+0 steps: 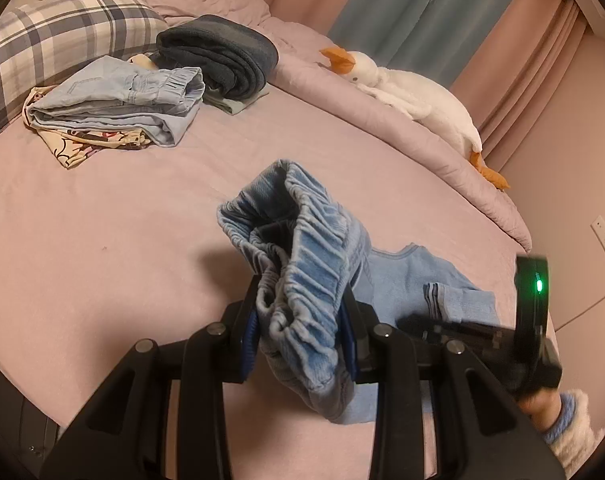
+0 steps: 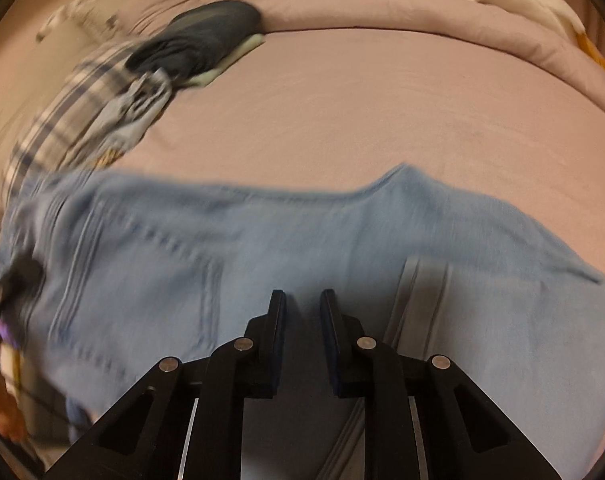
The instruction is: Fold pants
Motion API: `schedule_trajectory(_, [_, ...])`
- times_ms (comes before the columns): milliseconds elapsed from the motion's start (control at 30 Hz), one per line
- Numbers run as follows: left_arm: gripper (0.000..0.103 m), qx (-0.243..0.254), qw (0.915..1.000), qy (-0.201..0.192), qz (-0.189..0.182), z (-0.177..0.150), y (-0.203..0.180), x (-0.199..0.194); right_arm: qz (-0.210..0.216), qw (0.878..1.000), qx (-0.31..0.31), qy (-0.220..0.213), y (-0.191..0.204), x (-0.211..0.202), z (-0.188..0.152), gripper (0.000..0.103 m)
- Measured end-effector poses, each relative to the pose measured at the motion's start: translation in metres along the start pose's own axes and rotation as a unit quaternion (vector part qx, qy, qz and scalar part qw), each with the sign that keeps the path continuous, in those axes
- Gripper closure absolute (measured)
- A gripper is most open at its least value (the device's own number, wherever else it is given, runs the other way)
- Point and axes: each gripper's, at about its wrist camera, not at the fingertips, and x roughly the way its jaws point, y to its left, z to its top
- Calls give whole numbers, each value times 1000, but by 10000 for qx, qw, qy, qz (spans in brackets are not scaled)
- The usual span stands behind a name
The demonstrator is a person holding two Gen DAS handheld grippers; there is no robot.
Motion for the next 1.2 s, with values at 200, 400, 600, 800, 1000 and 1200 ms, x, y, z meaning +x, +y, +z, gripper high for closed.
schedule_trajectory(200, [70, 48, 10000, -8, 76, -2, -3, -1, -163, 9987, -466, 78, 15, 2, -19, 82])
schedule_trajectory(400, [70, 117, 9999, -22, 121, -3, -6, -2, -32, 9990, -392, 202, 20, -10, -25, 82])
schedule_trajectory(600, [70, 154, 9998, -35, 155, -3, -12, -3, 20, 9970, -664, 402, 35, -18, -55, 82])
schedule_trajectory(800, [70, 238, 9995, -53, 202, -3, -19, -6, 4, 9973, -595, 435, 35, -19, -57, 82])
schedule_trajectory(1000, [70, 462, 9986, -115, 234, -4, -34, -9, 76, 9961, -769, 419, 39, -22, -71, 82])
schedule_trajectory(1200, [70, 646, 9975, -179, 226, -2, -48, -14, 371, 9972, -510, 395, 28, -23, -69, 82])
